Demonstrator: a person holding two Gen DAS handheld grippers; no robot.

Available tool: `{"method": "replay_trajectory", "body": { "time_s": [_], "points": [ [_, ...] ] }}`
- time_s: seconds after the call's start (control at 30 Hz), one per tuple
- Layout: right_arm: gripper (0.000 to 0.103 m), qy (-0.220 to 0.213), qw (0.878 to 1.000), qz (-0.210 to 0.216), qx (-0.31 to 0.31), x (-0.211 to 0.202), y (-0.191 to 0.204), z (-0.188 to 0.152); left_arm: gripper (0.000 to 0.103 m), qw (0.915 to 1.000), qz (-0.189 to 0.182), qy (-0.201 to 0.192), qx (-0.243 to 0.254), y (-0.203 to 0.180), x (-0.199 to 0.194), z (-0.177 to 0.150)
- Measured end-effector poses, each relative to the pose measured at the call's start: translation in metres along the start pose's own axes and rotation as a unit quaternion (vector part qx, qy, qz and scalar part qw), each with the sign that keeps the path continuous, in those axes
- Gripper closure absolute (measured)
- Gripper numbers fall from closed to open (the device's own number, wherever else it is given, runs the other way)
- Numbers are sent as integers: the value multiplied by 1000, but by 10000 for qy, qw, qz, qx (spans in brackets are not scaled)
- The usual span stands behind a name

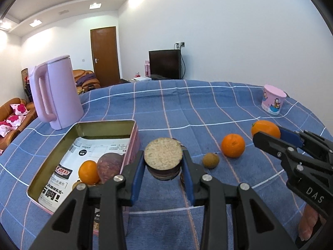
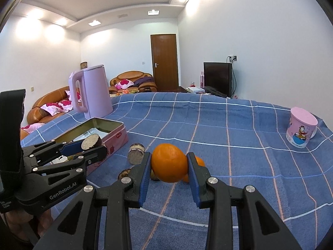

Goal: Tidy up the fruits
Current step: 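Lift the canister in the left gripper while the right lifts the orange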

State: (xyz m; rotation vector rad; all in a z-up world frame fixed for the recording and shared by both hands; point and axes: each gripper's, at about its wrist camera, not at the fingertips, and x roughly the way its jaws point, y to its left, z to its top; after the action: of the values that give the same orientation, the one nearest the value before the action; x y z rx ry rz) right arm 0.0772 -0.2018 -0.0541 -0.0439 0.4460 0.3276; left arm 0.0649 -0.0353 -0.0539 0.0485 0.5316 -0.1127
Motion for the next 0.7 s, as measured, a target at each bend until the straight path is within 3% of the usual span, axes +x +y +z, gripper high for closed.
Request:
{"method": "replay_trajectory", "body": {
  "time_s": [0.7],
  "points": [
    [67, -331, 9994, -46, -25, -12, 1, -1, 67, 9996, 83, -234, -104, 6, -8, 0]
  ]
}}
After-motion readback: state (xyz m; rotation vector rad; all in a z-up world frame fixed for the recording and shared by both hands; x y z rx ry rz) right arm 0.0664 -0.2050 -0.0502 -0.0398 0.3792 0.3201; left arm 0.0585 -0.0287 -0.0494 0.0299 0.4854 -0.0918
